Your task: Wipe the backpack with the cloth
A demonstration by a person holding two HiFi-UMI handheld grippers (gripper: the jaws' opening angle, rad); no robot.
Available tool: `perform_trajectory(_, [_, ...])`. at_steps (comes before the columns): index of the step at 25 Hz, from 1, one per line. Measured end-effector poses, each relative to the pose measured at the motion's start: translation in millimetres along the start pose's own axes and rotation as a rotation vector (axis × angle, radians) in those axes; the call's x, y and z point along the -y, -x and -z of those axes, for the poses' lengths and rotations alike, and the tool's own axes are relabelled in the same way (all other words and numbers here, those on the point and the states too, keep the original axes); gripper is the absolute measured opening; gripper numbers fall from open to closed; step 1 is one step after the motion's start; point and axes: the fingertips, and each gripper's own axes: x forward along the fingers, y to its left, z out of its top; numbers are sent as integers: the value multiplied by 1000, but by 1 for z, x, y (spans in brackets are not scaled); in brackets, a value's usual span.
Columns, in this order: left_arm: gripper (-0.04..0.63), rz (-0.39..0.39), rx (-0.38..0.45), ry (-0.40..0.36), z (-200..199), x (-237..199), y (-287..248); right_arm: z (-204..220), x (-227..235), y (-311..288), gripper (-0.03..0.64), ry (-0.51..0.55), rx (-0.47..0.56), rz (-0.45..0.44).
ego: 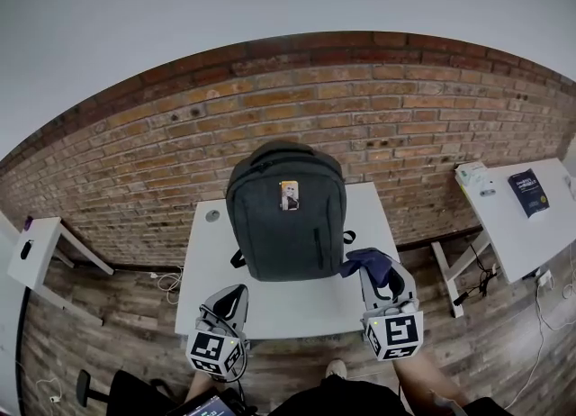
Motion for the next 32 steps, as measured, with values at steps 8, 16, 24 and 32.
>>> perform_trajectory(8, [-3, 12, 37, -23, 2, 14, 103, -21, -55, 82, 132, 2, 35, 38])
perform_trajectory(16, [-3, 54, 48, -32, 23, 51, 235, -33, -120, 209, 132, 6, 46, 98])
perform_trajectory(24, [-3, 68, 28, -6, 36, 78, 339, -46, -172, 310, 132, 7, 8, 116])
perform_trajectory(32, [-3, 58, 60, 0, 24, 89, 374, -70, -188, 339, 132, 20, 38, 106])
